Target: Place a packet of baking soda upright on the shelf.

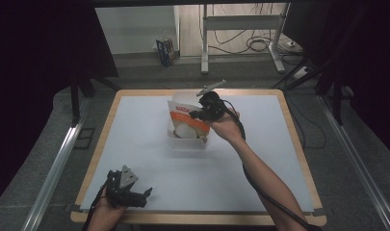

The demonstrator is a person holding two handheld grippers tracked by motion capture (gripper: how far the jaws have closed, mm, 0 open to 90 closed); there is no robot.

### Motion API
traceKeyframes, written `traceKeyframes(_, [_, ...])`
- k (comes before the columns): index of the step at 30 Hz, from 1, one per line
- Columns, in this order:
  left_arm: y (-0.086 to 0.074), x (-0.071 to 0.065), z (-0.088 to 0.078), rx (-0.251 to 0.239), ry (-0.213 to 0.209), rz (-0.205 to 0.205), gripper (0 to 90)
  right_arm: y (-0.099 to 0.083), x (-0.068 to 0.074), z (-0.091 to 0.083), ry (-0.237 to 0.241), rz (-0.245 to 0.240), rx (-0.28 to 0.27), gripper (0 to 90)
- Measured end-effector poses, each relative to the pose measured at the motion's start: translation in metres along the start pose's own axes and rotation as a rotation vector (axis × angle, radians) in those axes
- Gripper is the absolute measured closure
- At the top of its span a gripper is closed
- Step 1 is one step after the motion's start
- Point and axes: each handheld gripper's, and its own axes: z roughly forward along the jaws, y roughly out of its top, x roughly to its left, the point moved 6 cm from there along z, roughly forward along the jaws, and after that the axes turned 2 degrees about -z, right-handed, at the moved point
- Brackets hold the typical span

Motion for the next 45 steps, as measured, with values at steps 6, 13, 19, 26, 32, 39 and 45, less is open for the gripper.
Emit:
traceKeyframes(6, [0.0, 0.0, 0.0, 0.001, 0.003, 0.001, 0.0, -0.001, 0.002, 0.0, -0.006, -0.011, 0.006, 86.6])
traceKeyframes(13, [0.0, 0.0, 0.0, 0.004, 0.005, 0.01, 0.0, 0.005, 0.005, -0.006, -0.055, -0.029, -0.014, 62.9])
traceKeyframes(19, [0.0, -0.001, 0.0, 0.005, 0.007, 0.01, 0.0, 0.007, 0.009, -0.014, -0.079, -0.056, -0.018, 45.6])
traceKeyframes(26, [0.0, -0.001, 0.001, 0.005, 0.008, 0.011, 0.0, 0.003, 0.008, -0.021, -0.085, -0.062, -0.024, 36.9])
traceKeyframes(32, [0.0, -0.001, 0.0, 0.003, 0.009, 0.011, 0.0, -0.003, 0.009, -0.025, -0.092, -0.066, -0.019, 31.4])
traceKeyframes(39, [0.0, 0.001, -0.001, -0.011, -0.002, -0.014, 0.0, -0.007, 0.009, -0.034, -0.087, -0.064, -0.027, 24.7])
traceKeyframes(45, [0.0, 0.001, -0.001, -0.014, -0.006, -0.019, 0.0, -0.014, 0.009, -0.044, -0.083, -0.065, -0.033, 20.5])
